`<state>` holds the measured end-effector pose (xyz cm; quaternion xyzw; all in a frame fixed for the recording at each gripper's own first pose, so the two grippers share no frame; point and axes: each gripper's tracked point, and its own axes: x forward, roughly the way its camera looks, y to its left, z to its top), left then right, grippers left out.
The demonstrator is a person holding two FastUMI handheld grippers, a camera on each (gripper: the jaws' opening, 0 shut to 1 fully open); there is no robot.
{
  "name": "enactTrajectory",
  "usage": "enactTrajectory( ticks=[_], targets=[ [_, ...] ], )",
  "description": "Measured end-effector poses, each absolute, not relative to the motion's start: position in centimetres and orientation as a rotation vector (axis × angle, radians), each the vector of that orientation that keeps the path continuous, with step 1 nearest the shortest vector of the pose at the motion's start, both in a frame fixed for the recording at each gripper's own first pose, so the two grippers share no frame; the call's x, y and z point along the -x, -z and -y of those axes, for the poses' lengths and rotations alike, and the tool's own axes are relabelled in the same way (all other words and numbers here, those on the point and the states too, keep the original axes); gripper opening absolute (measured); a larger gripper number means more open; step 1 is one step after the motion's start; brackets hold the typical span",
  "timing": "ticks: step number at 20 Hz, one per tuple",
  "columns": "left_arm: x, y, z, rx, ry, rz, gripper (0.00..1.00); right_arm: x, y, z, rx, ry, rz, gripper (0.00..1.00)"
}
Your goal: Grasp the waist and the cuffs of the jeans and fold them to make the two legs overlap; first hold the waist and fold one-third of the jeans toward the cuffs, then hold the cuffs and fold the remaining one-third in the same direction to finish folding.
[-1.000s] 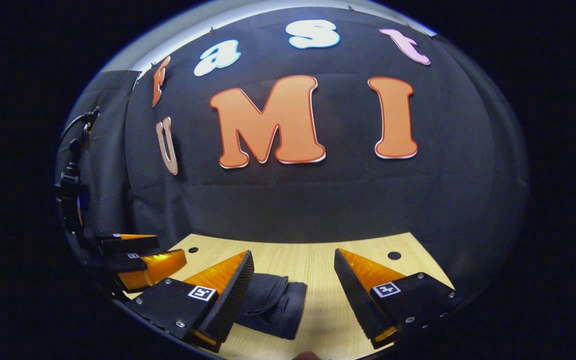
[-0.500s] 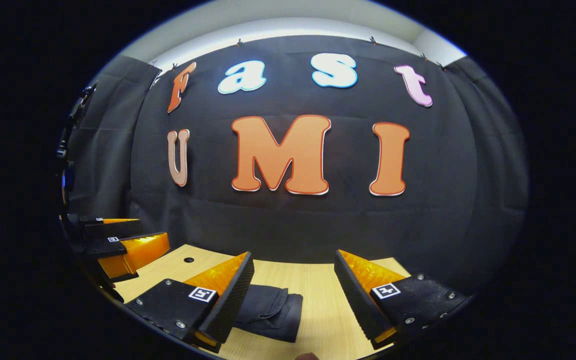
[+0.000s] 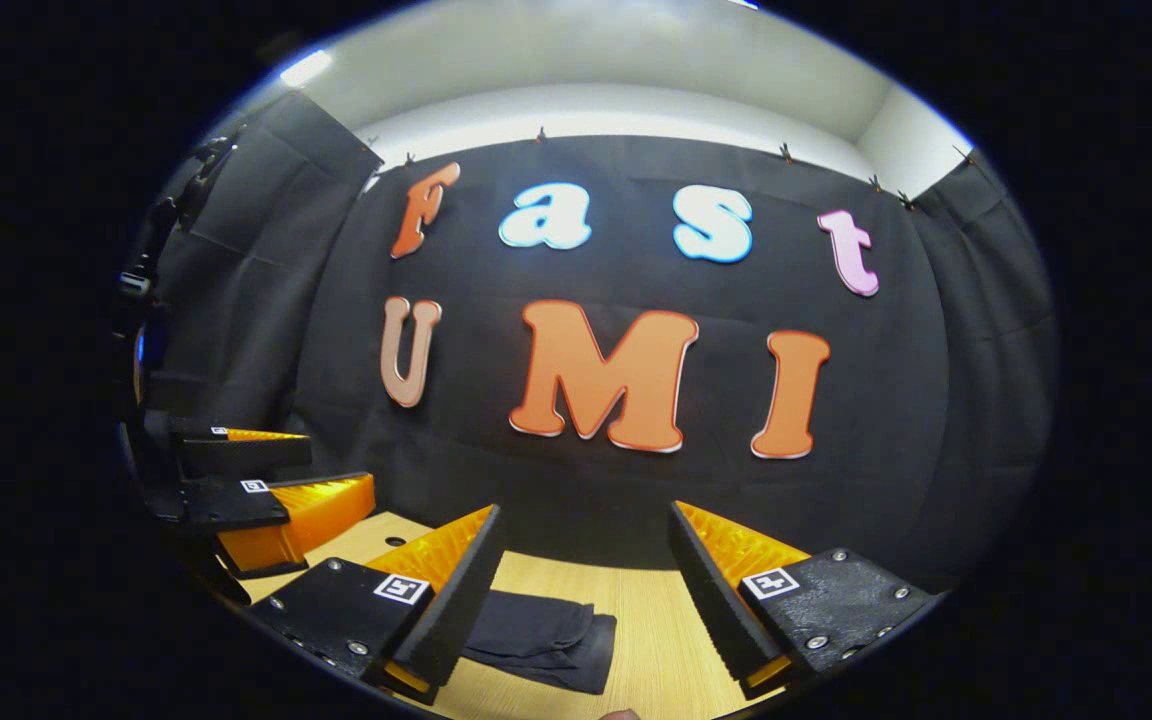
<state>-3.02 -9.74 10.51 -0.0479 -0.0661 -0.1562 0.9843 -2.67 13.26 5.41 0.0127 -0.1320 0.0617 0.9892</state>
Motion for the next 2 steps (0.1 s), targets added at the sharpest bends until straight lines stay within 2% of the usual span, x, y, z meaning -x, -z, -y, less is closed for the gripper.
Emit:
enactTrajectory(
  ticks=[1, 2],
  targets=[
    [3.47, -10.15, 9.51, 0.094, 0.309, 0.133, 1.00, 2.71, -5.00, -13.56, -0.024, -0.131, 0.252, 0.98],
    [3.78, -9.93, 8.97, 0.092, 0.293, 0.133, 0.99, 2.84, -4.54, -13.96, -0.030, -0.139, 0.237, 0.92]
  ],
)
